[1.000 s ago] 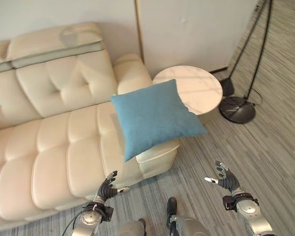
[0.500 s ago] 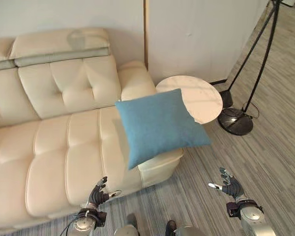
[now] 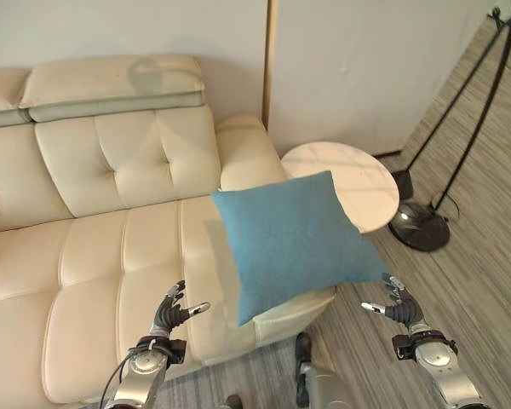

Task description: Pick up all the scattered cushions and arrange them neatly on the sofa.

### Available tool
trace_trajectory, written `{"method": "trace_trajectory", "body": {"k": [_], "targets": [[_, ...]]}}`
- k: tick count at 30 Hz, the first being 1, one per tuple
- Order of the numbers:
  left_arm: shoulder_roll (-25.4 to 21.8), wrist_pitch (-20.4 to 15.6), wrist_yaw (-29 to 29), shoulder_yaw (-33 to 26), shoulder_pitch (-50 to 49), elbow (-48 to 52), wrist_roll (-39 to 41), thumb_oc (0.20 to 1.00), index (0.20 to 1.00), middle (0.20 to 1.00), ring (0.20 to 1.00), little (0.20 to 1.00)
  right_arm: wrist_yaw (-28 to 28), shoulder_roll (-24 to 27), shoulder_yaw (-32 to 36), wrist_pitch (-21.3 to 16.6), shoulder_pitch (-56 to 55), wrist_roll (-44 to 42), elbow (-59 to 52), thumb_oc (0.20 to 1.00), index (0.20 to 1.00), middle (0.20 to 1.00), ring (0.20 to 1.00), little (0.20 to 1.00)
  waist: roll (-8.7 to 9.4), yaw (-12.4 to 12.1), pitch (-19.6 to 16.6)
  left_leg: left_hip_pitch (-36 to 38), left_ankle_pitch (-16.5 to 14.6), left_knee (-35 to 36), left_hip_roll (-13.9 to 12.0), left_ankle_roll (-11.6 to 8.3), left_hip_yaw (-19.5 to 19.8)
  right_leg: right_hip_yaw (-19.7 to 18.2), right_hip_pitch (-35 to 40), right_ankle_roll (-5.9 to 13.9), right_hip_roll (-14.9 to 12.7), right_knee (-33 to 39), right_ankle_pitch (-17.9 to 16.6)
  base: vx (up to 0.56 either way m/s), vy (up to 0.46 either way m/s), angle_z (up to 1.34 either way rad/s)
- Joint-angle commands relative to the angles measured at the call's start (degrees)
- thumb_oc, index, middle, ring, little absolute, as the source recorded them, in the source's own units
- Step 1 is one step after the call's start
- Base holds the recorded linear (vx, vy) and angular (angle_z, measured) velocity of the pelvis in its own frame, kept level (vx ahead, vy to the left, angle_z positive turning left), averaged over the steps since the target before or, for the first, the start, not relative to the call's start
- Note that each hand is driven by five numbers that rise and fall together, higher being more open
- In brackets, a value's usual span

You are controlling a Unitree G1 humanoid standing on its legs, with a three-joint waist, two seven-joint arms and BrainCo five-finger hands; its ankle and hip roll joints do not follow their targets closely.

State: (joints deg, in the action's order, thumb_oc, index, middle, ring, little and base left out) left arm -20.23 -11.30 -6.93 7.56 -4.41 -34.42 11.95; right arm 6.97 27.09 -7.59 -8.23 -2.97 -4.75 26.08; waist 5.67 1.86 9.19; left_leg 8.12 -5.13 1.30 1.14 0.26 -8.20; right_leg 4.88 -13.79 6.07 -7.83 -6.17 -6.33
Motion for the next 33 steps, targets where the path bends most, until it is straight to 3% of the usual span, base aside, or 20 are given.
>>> {"method": "trace_trajectory", "body": {"k": [1,6,9,15,18,19,21,25,30,31,32,33], "targets": [[-1.5,-2.4,-0.2,-0.3,1.4,1.0,2.7,1.000,1.000,1.000,1.000,1.000,1.5,4.3,1.8,-1.4,4.5,0.5,-1.4,1.000,1.000,1.000,1.000,1.000,0.83,-0.4,-1.6,-6.0,-3.7,-6.8,0.0,-0.50,2.3,1.7,5.8,2.50,0.8,2.2,4.3,0.19,-0.171,0.14],[-2.1,-2.0,-0.8,1.0,5.0,-0.9,4.6,1.000,1.000,1.000,1.000,1.000,0.6,7.4,-1.8,-0.6,10.6,-1.4,-0.2,1.000,1.000,1.000,1.000,1.000,1.34,-1.2,-2.3,-5.9,-2.7,-4.5,-1.9,-2.04,2.9,3.5,7.4,1.63,2.0,4.5,5.0,0.10,-0.138,0.08],[-2.0,-2.0,-2.3,2.1,10.0,-4.0,7.0,1.000,1.000,1.000,1.000,1.000,1.0,8.2,-5.0,-0.6,17.4,-3.9,1.1,1.000,1.000,1.000,1.000,1.000,1.49,-1.5,-0.9,-7.7,-1.9,-4.1,-2.6,-2.80,3.2,4.1,6.3,1.12,2.5,5.0,5.3,-0.05,-0.126,-0.02],[-0.8,-2.8,-5.1,5.8,24.7,-11.5,14.3,1.000,1.000,1.000,1.000,1.000,2.4,4.8,-12.9,0.6,35.6,-11.2,10.7,1.000,1.000,1.000,1.000,1.000,0.98,-1.6,3.2,-14.5,0.5,-4.1,-3.3,-3.49,3.8,3.9,-0.5,0.21,3.0,3.6,4.9,-0.15,-0.049,0.21],[2.0,-3.2,-7.8,11.2,41.3,-20.0,18.0,1.000,1.000,1.000,1.000,1.000,3.5,-2.1,-21.2,2.0,51.2,-13.2,22.8,1.000,1.000,1.000,1.000,1.000,0.48,-1.9,7.3,-19.4,2.5,-4.7,-3.7,-4.05,4.7,3.8,-4.6,0.06,2.8,2.5,4.4,-0.13,-0.036,0.12],[2.0,-3.2,-7.8,11.2,41.4,-20.0,18.0,1.000,1.000,1.000,1.000,1.000,3.5,-2.1,-21.2,2.0,51.3,-13.2,22.8,1.000,1.000,1.000,1.000,1.000,0.56,-1.8,7.1,-19.7,2.7,-4.6,-3.6,-4.01,4.8,3.8,-4.8,0.08,2.7,2.6,4.2,-0.08,-0.045,0.20],[5.3,-3.2,-8.9,14.2,49.4,-23.1,19.7,1.000,1.000,1.000,1.000,1.000,4.0,-8.1,-24.4,1.9,55.8,-15.1,25.9,1.000,1.000,1.000,1.000,1.000,0.51,-1.8,9.6,-21.0,3.6,-4.8,-3.6,-4.22,5.4,3.8,-5.7,0.19,2.7,2.5,3.9,-0.05,-0.037,0.28],[8.6,-3.7,-9.9,17.1,53.9,-21.9,20.3,1.000,1.000,1.000,1.000,1.000,4.1,-13.2,-26.8,1.0,55.9,-17.2,24.9,1.000,1.000,1.000,1.000,1.000,0.27,-1.5,11.3,-21.7,4.0,-4.9,-3.7,-4.45,6.0,4.0,-6.1,0.22,2.6,2.3,4.1,-0.03,-0.007,-0.04],[10.2,-4.8,-11.2,18.1,53.6,-16.6,21.8,1.000,1.000,1.000,1.000,1.000,5.1,-15.5,-25.9,-0.2,51.7,-20.2,21.6,1.000,1.000,1.000,1.000,1.000,0.10,-1.0,11.6,-21.6,3.9,-4.6,-3.6,-4.57,5.8,3.6,-6.0,0.29,2.6,2.5,4.0,0.00,0.001,-0.01],[10.2,-5.1,-11.4,18.2,52.9,-14.4,21.6,0.727,0.727,0.727,0.727,0.727,5.2,-15.4,-25.5,-0.5,50.6,-20.3,20.1,0.925,0.925,0.925,0.925,0.925,0.07,-0.8,11.6,-21.4,3.8,-4.5,-3.6,-4.56,5.7,3.5,-5.9,0.32,2.6,2.5,4.0,-0.03,0.030,-0.03],[9.9,-5.3,-11.4,18.3,52.5,-13.1,21.1,0.319,0.319,0.319,0.319,0.319,5.0,-15.2,-25.5,-0.6,49.7,-20.4,18.8,0.548,0.548,0.548,0.548,0.548,0.13,-0.5,11.4,-21.5,3.9,-4.4,-3.5,-4.50,5.6,3.4,-6.0,0.35,2.4,2.6,3.8,-0.02,0.022,-0.04],[9.9,-5.2,-11.5,18.4,52.5,-13.1,21.1,0.200,0.200,0.200,0.200,0.200,5.1,-15.2,-25.5,-0.6,49.6,-20.4,18.7,0.200,0.200,0.200,0.200,0.200,0.13,-0.5,11.4,-21.5,3.9,-4.3,-3.5,-4.50,5.6,3.4,-6.0,0.36,2.5,2.6,3.8,-0.03,0.032,-0.02]]}}
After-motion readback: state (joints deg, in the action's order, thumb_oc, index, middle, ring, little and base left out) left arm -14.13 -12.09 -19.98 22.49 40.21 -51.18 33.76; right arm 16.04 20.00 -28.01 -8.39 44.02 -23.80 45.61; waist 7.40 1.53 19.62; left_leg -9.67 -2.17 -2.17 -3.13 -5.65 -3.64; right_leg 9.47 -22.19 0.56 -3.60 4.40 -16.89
